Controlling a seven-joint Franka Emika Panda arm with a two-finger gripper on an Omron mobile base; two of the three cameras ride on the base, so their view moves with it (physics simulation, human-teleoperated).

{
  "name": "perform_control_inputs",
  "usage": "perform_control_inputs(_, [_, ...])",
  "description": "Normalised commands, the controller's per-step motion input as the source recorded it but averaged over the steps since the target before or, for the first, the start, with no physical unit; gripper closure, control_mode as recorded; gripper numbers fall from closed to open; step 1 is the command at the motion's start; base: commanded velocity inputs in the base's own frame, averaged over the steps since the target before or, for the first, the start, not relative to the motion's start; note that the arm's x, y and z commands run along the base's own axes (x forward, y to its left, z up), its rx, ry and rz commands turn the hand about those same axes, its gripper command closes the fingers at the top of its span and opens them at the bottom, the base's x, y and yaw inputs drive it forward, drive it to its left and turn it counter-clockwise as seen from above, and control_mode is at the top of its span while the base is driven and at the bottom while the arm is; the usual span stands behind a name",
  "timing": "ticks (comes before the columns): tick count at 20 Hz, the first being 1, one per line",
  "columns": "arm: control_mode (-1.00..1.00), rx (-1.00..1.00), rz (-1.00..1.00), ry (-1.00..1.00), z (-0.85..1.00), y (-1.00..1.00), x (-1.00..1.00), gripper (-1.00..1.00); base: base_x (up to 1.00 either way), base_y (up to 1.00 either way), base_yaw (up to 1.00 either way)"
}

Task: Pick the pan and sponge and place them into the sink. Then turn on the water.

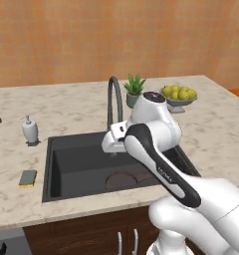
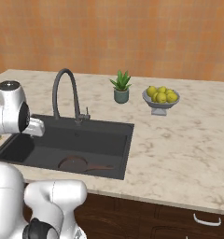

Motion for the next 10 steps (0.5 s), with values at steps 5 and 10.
perform_control_inputs(5, [-1.00,-0.08,0.12,0.00,-0.33,1.00,0.16,-1.00,0.00,0.00,0.00])
perform_control_inputs(10, [-1.00,-0.06,0.04,0.00,-0.42,1.00,0.71,-1.00,0.00,0.00,0.00])
